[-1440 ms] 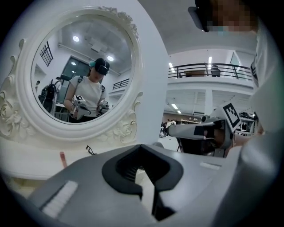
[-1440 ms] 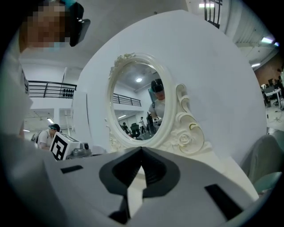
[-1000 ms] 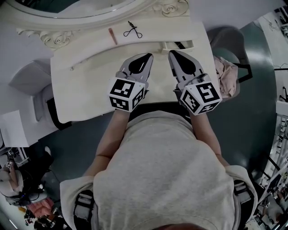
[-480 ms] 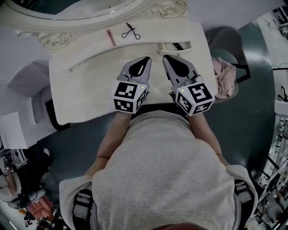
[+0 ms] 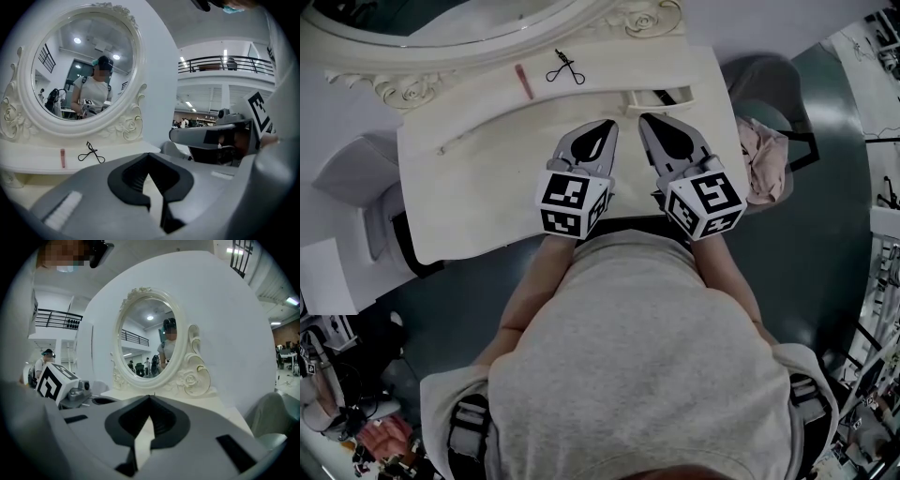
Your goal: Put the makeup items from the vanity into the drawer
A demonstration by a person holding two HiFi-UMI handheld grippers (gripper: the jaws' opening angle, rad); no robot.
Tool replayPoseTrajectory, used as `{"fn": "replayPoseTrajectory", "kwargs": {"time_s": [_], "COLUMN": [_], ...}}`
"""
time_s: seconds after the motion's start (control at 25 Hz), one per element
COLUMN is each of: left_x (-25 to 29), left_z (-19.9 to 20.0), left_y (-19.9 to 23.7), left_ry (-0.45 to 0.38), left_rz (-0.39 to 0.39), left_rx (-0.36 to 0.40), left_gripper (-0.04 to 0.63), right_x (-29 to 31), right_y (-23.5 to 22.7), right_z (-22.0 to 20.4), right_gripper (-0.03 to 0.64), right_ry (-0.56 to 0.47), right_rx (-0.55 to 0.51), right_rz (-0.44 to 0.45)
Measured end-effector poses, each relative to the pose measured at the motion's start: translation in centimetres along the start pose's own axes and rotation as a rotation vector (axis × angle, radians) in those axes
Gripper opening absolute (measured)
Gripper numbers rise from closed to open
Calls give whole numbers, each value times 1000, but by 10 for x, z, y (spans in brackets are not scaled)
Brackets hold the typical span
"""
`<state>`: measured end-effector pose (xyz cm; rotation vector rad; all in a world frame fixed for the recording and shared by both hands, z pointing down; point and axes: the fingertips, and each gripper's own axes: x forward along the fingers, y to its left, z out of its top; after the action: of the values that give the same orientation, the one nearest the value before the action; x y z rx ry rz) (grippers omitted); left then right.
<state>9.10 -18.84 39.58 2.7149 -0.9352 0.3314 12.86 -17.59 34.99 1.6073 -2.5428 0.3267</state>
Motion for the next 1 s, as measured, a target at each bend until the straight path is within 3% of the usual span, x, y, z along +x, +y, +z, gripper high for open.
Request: {"fn": "replayPoseTrajectory", "kwargs": {"time_s": [1.0], "left_x": [2], "left_z": [-3], "left_y": [1], "left_ry": [4], "left_rz": [7], "left_rx": [-9], "left_gripper": [9], "right_x": [0], "right_y": [-8], "right_z": [-9], "right_gripper": [8], "right_ry": [11], "right_rx": [37], "right_rz": [15]}}
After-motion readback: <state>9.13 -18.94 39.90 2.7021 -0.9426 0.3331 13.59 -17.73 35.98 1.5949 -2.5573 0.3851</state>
